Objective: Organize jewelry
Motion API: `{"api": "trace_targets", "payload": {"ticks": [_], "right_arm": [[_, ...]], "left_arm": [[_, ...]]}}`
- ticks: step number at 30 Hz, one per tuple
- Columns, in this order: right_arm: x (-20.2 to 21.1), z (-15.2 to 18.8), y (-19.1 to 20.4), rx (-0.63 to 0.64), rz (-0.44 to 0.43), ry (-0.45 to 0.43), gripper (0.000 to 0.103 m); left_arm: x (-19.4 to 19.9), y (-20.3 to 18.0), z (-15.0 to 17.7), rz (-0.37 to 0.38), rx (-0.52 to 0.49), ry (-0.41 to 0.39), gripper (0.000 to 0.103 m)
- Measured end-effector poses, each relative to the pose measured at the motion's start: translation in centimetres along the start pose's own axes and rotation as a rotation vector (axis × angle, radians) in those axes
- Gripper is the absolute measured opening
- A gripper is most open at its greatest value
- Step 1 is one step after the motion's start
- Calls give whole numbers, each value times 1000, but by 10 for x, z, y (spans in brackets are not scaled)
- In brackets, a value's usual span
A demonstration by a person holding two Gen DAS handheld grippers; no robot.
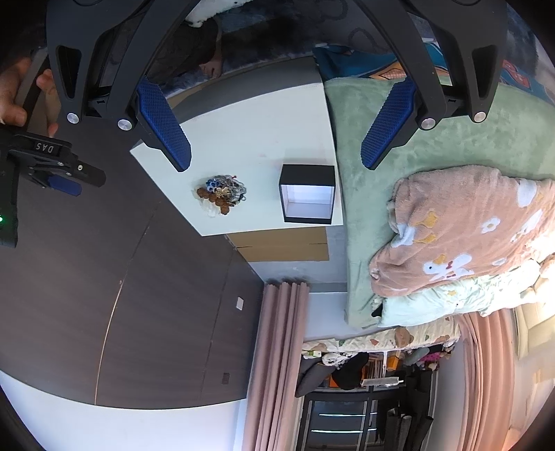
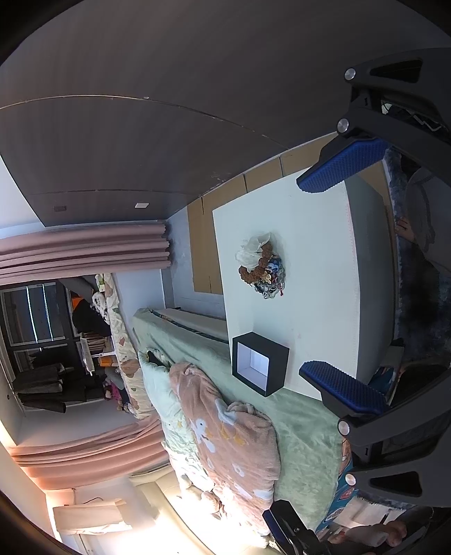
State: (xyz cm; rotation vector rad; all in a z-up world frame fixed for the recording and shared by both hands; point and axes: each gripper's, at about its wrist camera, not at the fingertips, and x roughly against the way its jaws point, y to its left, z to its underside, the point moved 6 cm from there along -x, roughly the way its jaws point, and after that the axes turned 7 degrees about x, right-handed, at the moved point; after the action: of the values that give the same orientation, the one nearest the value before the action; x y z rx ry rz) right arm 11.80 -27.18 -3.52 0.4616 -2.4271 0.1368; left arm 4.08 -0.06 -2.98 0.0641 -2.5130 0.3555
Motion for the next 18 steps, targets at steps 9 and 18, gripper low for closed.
{"api": "trace_targets", "payload": {"ticks": [9, 18], "right_arm": [[1, 0, 3, 2, 1, 0, 95], [2, -1, 4, 1, 1, 0, 95]], "left_arm": [[5, 1, -1, 17, 6, -17, 98], [7, 5, -1, 21, 24, -24, 98]]}}
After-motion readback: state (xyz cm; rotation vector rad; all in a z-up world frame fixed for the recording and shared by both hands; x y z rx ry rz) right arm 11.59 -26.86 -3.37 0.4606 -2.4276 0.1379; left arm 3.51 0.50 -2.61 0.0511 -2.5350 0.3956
